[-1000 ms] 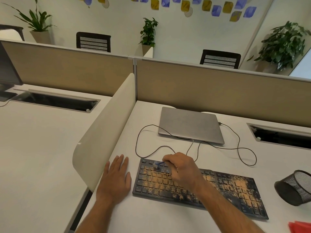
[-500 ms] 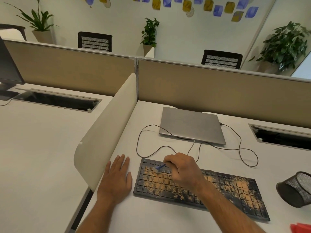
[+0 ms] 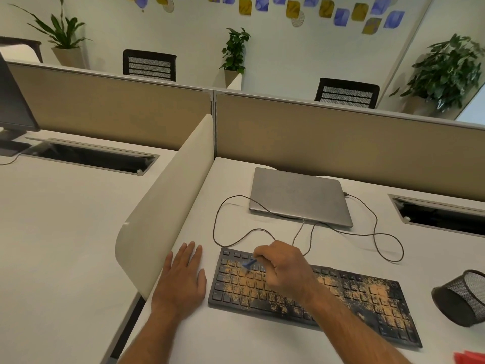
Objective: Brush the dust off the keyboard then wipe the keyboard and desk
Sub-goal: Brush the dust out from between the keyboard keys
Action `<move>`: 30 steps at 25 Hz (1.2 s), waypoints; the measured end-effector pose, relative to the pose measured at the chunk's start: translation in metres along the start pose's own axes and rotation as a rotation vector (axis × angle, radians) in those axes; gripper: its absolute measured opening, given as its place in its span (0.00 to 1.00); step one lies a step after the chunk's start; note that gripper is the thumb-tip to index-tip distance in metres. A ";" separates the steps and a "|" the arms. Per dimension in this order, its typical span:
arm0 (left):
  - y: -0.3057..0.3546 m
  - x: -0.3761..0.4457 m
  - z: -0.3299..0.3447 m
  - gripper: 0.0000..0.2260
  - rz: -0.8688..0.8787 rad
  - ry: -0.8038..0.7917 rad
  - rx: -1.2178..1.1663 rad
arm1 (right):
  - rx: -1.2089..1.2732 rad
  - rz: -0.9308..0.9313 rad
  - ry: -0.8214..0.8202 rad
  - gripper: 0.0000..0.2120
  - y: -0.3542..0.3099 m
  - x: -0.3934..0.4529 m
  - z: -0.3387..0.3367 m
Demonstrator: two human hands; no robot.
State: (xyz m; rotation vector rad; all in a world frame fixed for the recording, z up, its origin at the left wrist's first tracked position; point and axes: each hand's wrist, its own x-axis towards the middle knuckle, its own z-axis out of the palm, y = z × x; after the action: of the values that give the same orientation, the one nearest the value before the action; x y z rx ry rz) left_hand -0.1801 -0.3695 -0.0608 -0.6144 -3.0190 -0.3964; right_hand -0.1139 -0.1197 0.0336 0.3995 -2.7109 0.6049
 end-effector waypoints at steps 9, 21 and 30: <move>-0.002 0.000 0.004 0.33 -0.010 0.009 -0.007 | 0.028 0.025 0.031 0.07 0.003 0.003 0.004; -0.002 0.000 0.004 0.33 -0.003 0.009 -0.012 | 0.044 -0.012 -0.021 0.07 -0.002 0.002 0.009; -0.002 0.000 0.002 0.33 -0.002 0.011 -0.015 | 0.091 0.020 -0.004 0.08 -0.001 0.005 0.009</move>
State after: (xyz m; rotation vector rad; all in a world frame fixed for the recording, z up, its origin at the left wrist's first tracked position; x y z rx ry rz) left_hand -0.1807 -0.3710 -0.0635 -0.6087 -3.0093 -0.4221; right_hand -0.1200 -0.1254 0.0282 0.3970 -2.7012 0.7358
